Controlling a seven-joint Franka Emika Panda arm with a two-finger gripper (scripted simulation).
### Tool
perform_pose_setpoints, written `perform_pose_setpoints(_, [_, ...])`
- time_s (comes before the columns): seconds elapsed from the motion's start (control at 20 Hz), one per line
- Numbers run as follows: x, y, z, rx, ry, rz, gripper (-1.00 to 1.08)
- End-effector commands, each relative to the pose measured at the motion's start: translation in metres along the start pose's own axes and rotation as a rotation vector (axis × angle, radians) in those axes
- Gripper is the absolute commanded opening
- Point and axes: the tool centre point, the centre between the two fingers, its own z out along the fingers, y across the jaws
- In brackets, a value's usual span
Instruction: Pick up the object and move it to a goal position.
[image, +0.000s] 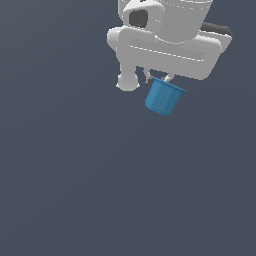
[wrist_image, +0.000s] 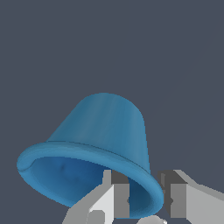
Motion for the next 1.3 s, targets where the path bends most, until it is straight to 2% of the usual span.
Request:
perform_pose_setpoints(0.0, [-0.008, -0.011, -0.020, -0.002, 0.036, 0.040, -1.00])
perform_pose_setpoints(0.35, [-0.028, -0.042, -0.067, -0.013, 0.119, 0.138, -1.00])
perform_pose_setpoints(0.65, [-0.039, -0.062, -0.093, -0.021, 0.168, 0.196, -1.00])
perform_pose_setpoints(0.95, [-0.046, -0.074, -0.107, -0.028, 0.195, 0.228, -1.00])
perform_pose_setpoints(1.25, [-0.046, -0.076, -0.110, -0.030, 0.200, 0.234, -1.00])
